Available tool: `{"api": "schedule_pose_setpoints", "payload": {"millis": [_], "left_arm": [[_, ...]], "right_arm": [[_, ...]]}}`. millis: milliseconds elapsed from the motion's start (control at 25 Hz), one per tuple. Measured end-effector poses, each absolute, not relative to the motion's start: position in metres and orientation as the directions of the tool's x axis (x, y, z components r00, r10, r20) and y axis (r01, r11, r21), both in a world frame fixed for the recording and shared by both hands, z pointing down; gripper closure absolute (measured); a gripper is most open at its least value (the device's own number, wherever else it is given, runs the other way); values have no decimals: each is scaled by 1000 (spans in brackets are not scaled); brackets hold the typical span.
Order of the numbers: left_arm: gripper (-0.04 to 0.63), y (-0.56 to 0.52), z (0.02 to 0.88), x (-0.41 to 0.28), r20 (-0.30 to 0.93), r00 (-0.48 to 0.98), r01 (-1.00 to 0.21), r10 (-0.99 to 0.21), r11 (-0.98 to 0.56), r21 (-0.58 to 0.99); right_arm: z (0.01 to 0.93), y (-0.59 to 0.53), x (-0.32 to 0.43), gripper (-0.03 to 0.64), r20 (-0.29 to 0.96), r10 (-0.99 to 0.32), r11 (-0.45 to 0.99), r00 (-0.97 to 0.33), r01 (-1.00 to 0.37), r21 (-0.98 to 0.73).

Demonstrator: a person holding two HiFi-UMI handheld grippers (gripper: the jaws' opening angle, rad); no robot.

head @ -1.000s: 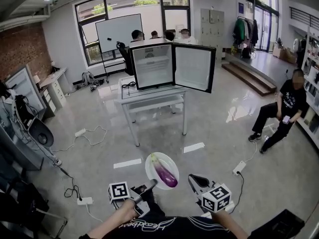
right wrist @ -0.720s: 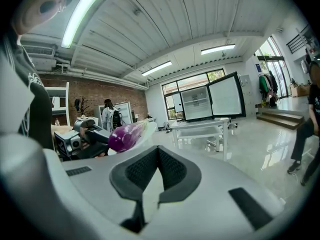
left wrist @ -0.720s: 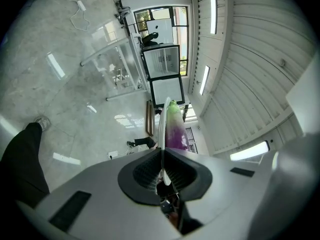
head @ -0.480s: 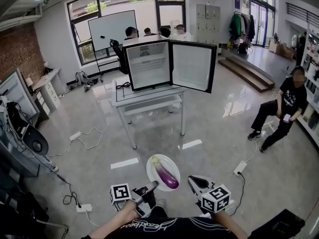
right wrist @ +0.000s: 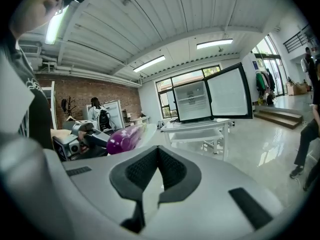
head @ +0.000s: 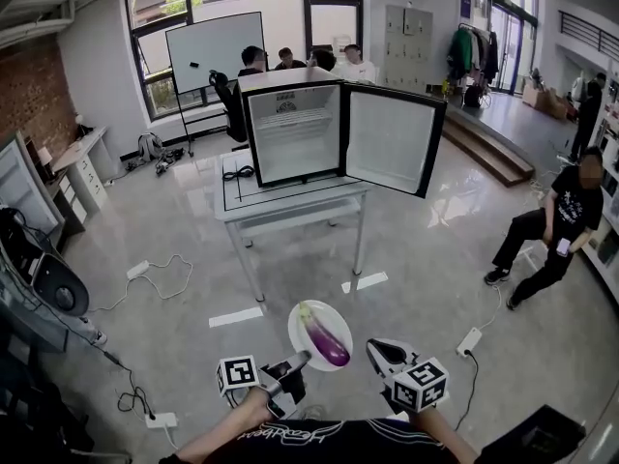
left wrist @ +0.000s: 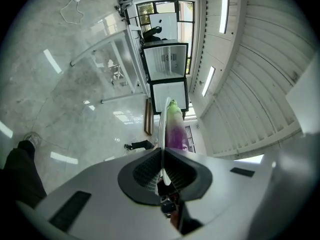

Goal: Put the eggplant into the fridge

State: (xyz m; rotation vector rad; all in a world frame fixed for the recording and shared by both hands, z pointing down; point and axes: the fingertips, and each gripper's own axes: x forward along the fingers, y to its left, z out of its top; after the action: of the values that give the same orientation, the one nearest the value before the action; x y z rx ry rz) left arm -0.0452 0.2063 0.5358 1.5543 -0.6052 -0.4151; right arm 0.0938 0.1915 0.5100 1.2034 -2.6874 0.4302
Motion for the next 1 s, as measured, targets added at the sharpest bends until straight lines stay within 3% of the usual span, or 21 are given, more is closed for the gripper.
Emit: {"api": "schedule_pose_setpoints", "payload": {"millis": [520,1000], "left_arm": [[571,50,521,-118,45,774,-99,-632,-50,994],[571,-10,516,-137,11,783,-78,-622,-80,994]], "right_arm": [[492,34,40,609,273,-721,618,-637,-769,-161],[492,-14,27,609,287,-740,600,-609,-790,-128]]}}
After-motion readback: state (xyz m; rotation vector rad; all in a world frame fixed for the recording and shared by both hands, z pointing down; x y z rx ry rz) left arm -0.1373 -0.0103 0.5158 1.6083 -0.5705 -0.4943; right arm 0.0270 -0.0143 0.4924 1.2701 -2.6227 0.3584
